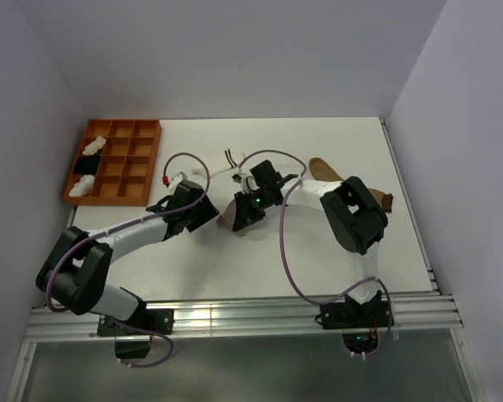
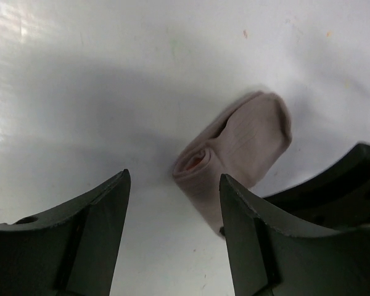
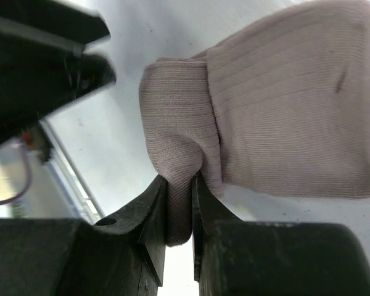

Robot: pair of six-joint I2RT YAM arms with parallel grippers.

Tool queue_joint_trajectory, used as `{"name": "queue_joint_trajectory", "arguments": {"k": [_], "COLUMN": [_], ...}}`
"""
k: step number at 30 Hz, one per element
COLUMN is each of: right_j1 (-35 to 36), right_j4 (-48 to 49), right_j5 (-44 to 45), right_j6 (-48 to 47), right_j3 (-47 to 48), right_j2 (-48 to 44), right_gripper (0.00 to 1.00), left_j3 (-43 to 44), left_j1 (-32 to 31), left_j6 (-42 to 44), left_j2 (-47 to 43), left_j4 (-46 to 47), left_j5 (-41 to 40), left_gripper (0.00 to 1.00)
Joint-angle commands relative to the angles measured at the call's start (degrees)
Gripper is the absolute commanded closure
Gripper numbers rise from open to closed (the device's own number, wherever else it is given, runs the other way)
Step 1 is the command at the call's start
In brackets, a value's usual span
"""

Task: Roll the socks
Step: Roll the sock at the center of the board.

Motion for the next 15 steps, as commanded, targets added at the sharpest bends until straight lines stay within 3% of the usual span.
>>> {"name": "queue_joint_trajectory", "arguments": {"k": [1,10,15], "right_j1": [-1.8,-4.6,-5.1], "right_j4": [0.2,1.4,0.0], "right_j5": [-6.4,-10.4,-11.0], "right_j6": [4.3,6.5,5.8], "right_j3": [0.1,0.2,1.4], "right_j2": [1.7,5.2,6.6], "right_gripper": [1.00,1.00,1.00], "left_j3": [-2.5,-3.7,-2.4], "left_j1": [-1.1,-3.3,-3.4], "left_j6": [-2.8,-5.2,-6.5], "left_j2": [-3.1,1.2,4.6], "left_j4": [6.1,13.4,13.1], "left_j5": [3.9,6.8,6.5], "left_gripper": [0.35,0.35,0.37]}}
